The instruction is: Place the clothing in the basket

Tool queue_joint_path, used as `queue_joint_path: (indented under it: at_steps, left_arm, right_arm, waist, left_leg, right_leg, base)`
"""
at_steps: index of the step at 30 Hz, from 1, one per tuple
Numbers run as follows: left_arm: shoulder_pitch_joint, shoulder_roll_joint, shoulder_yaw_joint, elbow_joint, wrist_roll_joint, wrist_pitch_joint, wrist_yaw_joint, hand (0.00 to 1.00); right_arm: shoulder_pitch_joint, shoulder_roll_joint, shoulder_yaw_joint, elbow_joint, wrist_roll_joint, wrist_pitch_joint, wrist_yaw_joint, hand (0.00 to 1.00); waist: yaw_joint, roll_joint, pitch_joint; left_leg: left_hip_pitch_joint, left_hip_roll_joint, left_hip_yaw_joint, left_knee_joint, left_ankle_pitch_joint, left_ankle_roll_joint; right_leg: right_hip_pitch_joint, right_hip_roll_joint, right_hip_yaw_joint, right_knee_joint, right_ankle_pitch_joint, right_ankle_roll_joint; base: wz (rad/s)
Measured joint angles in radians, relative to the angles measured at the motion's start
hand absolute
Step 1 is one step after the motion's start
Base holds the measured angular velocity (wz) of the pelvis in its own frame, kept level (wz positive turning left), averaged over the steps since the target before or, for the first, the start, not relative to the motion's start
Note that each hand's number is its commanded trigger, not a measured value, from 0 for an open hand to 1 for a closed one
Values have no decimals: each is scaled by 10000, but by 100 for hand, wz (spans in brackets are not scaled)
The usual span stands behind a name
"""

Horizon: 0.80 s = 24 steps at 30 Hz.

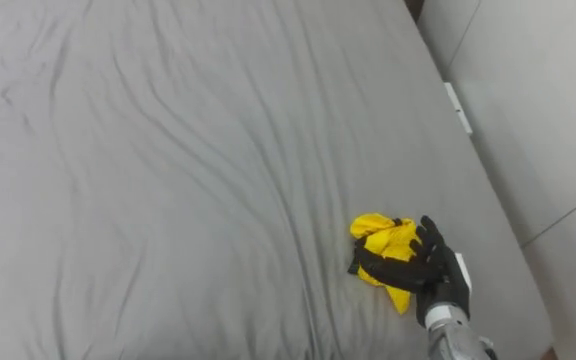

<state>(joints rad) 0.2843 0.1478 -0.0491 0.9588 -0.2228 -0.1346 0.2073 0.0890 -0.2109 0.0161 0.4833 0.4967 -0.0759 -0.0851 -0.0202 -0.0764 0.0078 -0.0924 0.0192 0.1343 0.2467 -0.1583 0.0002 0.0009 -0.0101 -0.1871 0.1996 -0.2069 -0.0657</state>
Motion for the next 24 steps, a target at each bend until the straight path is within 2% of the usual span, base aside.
queue_joint_path:
  at_steps: [2, 3, 9, 12, 19, 20, 24]
  left_arm:
    - [-60, 277, -36, 122, 7, 26, 0, 0]
    - [-85, 311, -29, 146, 13, 32, 0, 0]
    - [-194, 352, 232, 253, 994, 62, 0, 0]
    - [-438, 350, 381, 443, 1076, 141, 0, 0]
    - [-853, 364, 369, 432, 1073, 265, -248, 0]
    - [-938, 375, 369, 443, 1071, 269, -308, 0]
    - [-1289, 443, 229, 443, 1057, 275, -439, 0]
  right_arm:
    - [-261, -64, 2, 132, 166, 1, -84, 0]
    - [-342, -103, 2, 186, 227, 1, -109, 0]
    - [-1232, -370, 0, 876, 102, 8, -503, 0]
    - [-1662, -436, -1, 1290, 84, 7, -805, 0]
    - [-3039, -984, 23, 3130, 46, 77, -1057, 0]
    - [-3336, -1067, 22, 3542, 21, 76, -1030, 0]
    - [-3935, -1223, 159, 4741, -111, 114, -946, 0]
  waist:
    - [-8, -108, 11]
    - [3, -122, 3]
    - [46, -149, -50]
    - [277, -159, -54]
    - [544, -161, -33]
    - [544, -141, 7]
    - [603, -132, 40]
  left_leg:
    - [-117, -10, 25, -3, 11, 19]
    - [-163, -14, 19, 1, 14, 25]
    - [-597, -87, -90, 46, 41, 76]
    - [-695, -92, -188, 50, 43, 79]
    - [-1190, -91, -403, 258, 47, 86]
    - [-1278, -102, -473, 298, 56, 98]
    - [-1783, -149, -536, 297, 191, 158]
  right_leg:
    - [-127, -10, 8, -14, 5, 8]
    - [-167, -12, 15, -16, 18, 21]
    - [-521, -64, -108, 74, 60, 73]
    - [-599, -69, -142, 141, 61, 74]
    - [-896, -80, -485, 211, 61, 74]
    - [-944, -86, -560, 211, 63, 73]
    - [-1491, -153, -627, 411, 63, 72]
  base:
    - [0]
    - [0]
    - [5]
    - [2]
    - [13]
    - [16]
    - [11]
